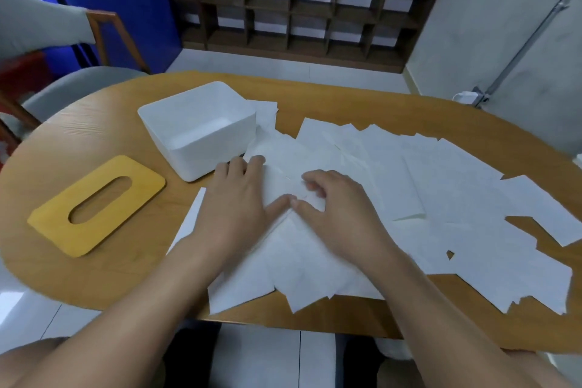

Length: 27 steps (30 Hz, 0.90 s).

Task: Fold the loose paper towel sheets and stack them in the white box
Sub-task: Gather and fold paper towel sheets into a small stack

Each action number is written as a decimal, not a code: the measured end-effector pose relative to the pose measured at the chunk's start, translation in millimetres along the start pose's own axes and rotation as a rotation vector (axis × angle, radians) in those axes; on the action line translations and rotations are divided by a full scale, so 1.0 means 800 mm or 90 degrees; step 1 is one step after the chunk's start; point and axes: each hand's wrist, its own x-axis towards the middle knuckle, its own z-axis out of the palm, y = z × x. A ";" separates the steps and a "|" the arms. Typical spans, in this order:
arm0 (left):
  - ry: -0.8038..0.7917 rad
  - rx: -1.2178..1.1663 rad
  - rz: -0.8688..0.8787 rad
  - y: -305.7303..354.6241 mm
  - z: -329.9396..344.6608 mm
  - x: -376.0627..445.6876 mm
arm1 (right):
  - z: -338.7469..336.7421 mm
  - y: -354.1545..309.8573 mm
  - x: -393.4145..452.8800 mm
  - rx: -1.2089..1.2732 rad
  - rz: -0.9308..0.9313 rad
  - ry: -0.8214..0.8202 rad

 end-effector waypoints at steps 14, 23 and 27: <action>-0.032 -0.257 0.001 0.006 -0.019 0.014 | -0.001 0.026 -0.006 0.060 -0.084 0.013; -0.235 -0.715 -0.096 0.016 -0.044 0.022 | -0.025 0.019 -0.014 0.043 -0.300 0.131; -0.249 -0.668 -0.065 0.032 -0.050 0.013 | -0.047 0.019 -0.032 0.127 -0.277 0.157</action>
